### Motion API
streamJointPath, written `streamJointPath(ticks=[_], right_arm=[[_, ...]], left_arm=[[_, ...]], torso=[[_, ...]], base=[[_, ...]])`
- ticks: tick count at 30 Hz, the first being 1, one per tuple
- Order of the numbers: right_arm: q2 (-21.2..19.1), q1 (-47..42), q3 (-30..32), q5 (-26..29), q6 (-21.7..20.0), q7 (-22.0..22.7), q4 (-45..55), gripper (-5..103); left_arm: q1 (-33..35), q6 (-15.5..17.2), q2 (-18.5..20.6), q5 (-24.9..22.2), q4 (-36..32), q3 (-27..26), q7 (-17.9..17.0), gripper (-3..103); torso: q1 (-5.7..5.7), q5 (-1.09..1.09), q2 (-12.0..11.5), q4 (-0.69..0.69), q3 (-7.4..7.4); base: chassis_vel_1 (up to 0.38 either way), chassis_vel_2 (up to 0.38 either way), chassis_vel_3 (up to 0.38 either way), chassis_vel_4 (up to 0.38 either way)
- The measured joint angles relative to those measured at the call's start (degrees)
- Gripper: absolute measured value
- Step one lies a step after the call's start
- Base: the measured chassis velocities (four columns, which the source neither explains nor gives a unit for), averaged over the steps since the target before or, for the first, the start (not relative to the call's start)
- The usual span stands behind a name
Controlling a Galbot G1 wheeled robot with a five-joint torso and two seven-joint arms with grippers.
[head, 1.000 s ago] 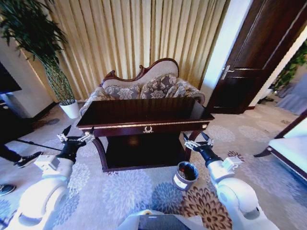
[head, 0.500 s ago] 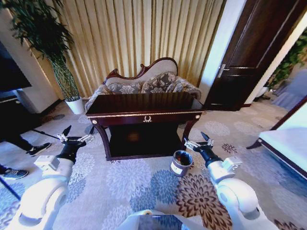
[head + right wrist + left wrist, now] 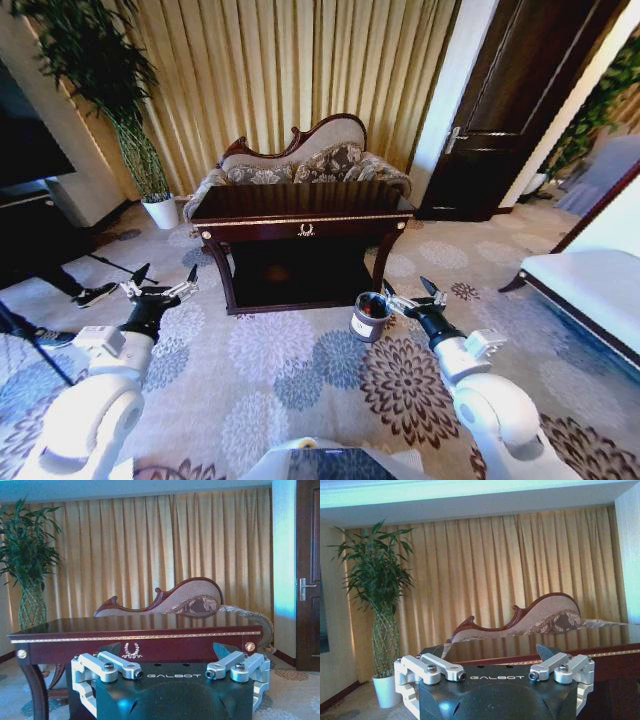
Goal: Move to the front of the table and place the trash on the table into the trash bin.
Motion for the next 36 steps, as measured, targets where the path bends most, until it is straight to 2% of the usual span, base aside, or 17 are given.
streamJointPath(ticks=[9,11,14,16,20,22,24,30,36], right_arm=[[0.3,-0.3,0.0,0.0,0.1,0.0,0.0,100],[0.3,-0.3,-0.1,0.0,1.2,0.0,-0.2,100],[0.4,-0.2,-0.3,-0.1,1.8,0.0,-0.6,100],[0.4,0.2,-0.4,-0.1,2.2,0.0,-1.3,100],[0.7,0.6,-0.4,-0.1,2.4,0.1,-2.1,100],[1.0,1.3,-0.2,-0.3,2.5,0.1,-3.3,100],[1.3,1.8,0.1,-0.5,2.5,0.2,-3.7,100],[1.5,2.7,0.4,-0.6,2.2,0.5,-3.7,100],[1.8,2.7,0.3,-2.3,1.3,2.2,-3.3,100]], left_arm=[[0.2,0.0,-0.1,0.0,-0.4,-0.2,0.0,100],[0.2,0.0,-0.2,0.0,-0.4,-0.2,0.0,100],[0.2,-0.1,-0.2,0.0,-0.5,-0.2,0.1,100],[0.2,-0.1,-0.4,0.0,-0.5,0.0,0.1,100],[0.3,-0.2,-0.7,0.0,-0.5,0.2,0.0,100],[0.5,-2.4,-1.1,0.3,0.0,1.1,-0.2,100],[0.5,-3.3,-1.2,0.7,0.3,1.5,-0.5,100],[0.4,-3.4,-1.7,0.7,0.5,2.1,-2.0,100],[0.3,-2.0,-2.1,0.7,0.4,2.2,-2.7,100]], torso=[[-0.01,0.01,0.0,-0.01,0.00],[0.00,-0.03,0.0,-0.01,0.01],[-0.03,0.06,0.0,-0.02,-0.01],[-0.08,0.01,0.1,-0.02,-0.04],[-0.06,-0.02,0.0,0.01,-0.03],[0.02,0.03,0.0,-0.01,0.03],[0.07,0.02,0.0,-0.04,0.04],[0.02,0.00,0.0,-0.01,0.01],[-0.02,0.01,0.0,-0.02,0.00]], base=[[0.228,-0.274,-0.248,0.248],[0.240,-0.242,-0.197,0.266],[0.244,-0.212,-0.205,0.233],[0.138,-0.122,-0.127,0.138],[0.073,-0.003,-0.089,0.049],[-0.020,0.021,0.021,-0.033],[-0.054,0.026,0.052,-0.065],[-0.014,0.008,0.018,-0.013],[0.000,0.000,0.000,0.000]])
